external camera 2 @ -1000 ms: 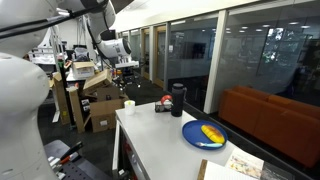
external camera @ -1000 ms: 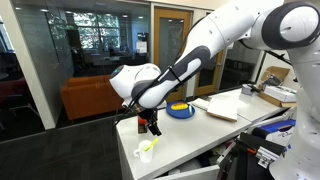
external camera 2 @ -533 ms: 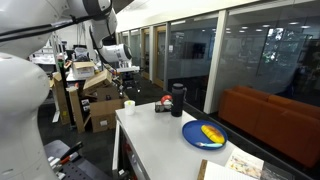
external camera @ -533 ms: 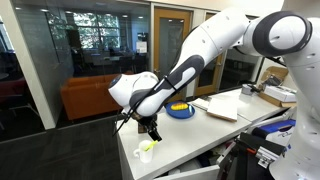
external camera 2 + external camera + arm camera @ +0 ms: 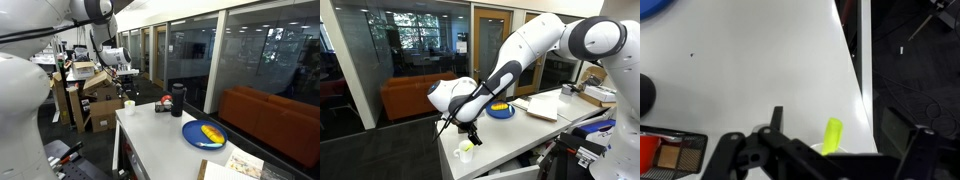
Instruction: Take the yellow marker out of the cup and put it on the table
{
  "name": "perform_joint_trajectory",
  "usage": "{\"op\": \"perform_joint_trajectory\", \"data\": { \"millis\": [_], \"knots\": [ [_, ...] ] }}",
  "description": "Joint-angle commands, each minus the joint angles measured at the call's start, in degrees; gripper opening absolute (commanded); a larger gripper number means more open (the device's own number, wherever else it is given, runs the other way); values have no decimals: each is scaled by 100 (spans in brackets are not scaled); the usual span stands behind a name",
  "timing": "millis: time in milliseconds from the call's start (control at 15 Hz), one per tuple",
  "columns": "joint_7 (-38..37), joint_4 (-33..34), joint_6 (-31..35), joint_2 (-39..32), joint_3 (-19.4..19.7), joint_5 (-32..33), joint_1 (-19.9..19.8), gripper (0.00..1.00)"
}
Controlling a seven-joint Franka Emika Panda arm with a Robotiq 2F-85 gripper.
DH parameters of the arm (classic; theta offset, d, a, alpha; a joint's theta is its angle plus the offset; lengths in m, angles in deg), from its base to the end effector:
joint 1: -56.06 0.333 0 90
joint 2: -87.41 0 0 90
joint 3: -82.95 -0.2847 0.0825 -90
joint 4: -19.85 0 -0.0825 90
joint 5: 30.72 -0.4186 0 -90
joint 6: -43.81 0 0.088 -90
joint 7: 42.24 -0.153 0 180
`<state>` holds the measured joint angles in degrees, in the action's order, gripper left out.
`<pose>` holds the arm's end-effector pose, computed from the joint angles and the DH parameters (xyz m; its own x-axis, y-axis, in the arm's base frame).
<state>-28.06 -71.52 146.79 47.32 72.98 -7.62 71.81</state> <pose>0.5865 0.2251 0.1140 0.5701 0.6491 -0.5036 0.7759 -0.6269 0.0703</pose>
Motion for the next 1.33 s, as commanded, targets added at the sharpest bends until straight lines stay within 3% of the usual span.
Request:
{"op": "perform_joint_trajectory", "data": {
  "millis": [0, 1267],
  "knots": [
    [141, 258, -138, -206, 46, 67, 115, 100],
    [308, 293, 51, -456, 92, 101, 168, 100]
  ]
}}
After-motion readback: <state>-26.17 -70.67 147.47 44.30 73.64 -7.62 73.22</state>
